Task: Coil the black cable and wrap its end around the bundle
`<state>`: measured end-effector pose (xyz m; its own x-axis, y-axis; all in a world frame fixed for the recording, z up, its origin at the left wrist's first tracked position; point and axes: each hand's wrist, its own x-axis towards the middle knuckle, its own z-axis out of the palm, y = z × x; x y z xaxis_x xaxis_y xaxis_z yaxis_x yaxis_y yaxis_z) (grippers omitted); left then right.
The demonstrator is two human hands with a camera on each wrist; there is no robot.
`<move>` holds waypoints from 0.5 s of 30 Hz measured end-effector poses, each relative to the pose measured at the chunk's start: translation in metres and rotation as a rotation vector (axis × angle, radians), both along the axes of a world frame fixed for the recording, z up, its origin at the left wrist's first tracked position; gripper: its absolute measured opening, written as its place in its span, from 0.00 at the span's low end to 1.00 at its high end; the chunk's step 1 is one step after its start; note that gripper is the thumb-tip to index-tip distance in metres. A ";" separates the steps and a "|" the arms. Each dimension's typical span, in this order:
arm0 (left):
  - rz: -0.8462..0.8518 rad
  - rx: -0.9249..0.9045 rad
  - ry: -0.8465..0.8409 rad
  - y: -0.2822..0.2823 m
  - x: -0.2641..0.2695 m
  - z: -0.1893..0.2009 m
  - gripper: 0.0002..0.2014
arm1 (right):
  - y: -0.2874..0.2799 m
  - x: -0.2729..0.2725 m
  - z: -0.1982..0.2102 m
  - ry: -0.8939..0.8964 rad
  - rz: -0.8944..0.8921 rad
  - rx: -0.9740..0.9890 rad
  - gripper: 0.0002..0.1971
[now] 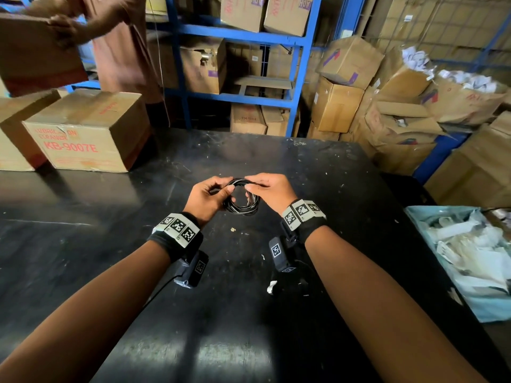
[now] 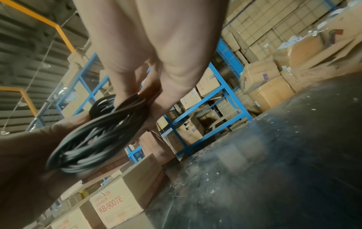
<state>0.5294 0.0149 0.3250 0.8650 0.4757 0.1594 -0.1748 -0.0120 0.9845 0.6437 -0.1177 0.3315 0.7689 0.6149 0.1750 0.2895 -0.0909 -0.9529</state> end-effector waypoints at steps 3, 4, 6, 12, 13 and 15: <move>-0.009 -0.008 0.034 -0.016 0.006 -0.010 0.08 | -0.018 0.002 -0.012 0.080 -0.029 -0.003 0.11; -0.009 -0.011 0.047 -0.023 0.009 -0.013 0.08 | -0.024 0.003 -0.017 0.109 -0.042 -0.001 0.11; -0.009 -0.022 0.069 -0.037 0.013 -0.020 0.10 | -0.038 0.005 -0.026 0.180 -0.058 0.006 0.11; 0.002 -0.074 0.148 -0.073 0.021 -0.051 0.12 | -0.083 0.009 -0.050 0.410 -0.038 0.000 0.11; 0.014 -0.081 0.163 -0.077 0.021 -0.057 0.12 | -0.091 0.012 -0.057 0.447 -0.059 -0.026 0.12; 0.041 -0.100 0.195 -0.083 0.020 -0.068 0.12 | -0.107 0.018 -0.078 0.444 -0.151 -0.142 0.15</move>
